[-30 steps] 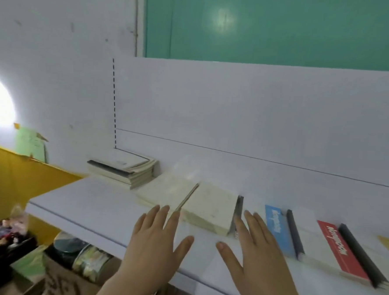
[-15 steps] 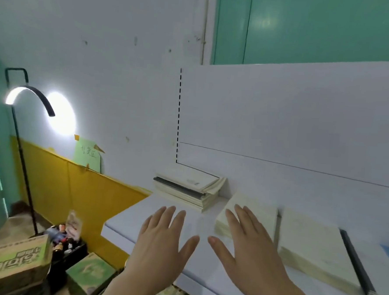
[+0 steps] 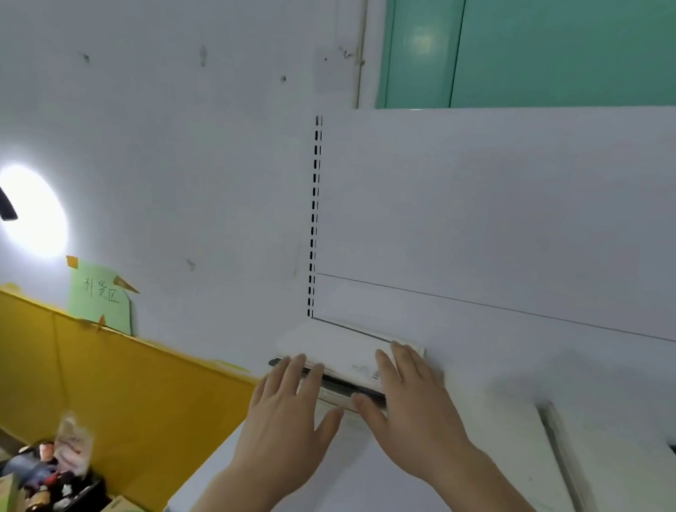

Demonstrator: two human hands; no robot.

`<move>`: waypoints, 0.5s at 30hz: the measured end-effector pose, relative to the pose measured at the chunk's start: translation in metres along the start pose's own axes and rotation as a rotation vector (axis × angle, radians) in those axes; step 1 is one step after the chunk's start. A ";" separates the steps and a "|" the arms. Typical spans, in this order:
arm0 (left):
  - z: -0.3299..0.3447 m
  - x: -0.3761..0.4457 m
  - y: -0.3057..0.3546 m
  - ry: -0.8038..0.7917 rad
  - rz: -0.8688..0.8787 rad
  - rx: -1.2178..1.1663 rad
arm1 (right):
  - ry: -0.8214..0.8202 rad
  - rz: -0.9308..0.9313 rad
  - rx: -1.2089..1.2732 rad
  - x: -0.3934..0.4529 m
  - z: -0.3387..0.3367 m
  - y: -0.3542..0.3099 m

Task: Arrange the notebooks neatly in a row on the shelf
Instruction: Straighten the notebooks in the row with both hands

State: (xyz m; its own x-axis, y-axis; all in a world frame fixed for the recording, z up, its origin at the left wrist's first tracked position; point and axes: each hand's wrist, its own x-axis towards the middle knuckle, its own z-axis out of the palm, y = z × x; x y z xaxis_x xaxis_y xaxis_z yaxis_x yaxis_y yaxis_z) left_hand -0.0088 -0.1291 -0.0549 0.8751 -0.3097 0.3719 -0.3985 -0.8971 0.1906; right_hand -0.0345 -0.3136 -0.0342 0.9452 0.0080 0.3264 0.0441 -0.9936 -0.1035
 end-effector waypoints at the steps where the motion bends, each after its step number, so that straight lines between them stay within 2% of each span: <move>1: 0.003 0.008 -0.008 -0.007 0.011 0.012 | -0.005 0.017 -0.020 0.007 0.004 -0.004; 4: 0.013 0.028 -0.031 -0.038 0.067 0.046 | -0.024 0.072 -0.075 0.018 0.013 -0.017; 7: 0.019 0.041 -0.050 -0.074 0.118 0.087 | 0.080 0.045 -0.168 0.022 0.019 -0.026; 10: 0.025 0.050 -0.064 0.009 0.171 0.020 | 0.112 0.027 -0.200 0.025 0.015 -0.033; 15: 0.026 0.050 -0.074 0.107 0.252 -0.162 | 0.140 0.157 -0.070 0.032 0.001 -0.035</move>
State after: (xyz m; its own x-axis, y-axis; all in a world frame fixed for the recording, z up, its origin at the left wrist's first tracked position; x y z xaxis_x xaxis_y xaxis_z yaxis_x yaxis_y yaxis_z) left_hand 0.0719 -0.0862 -0.0741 0.7131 -0.4732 0.5174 -0.6449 -0.7321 0.2194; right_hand -0.0057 -0.2788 -0.0216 0.8844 -0.1581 0.4392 -0.1269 -0.9869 -0.0997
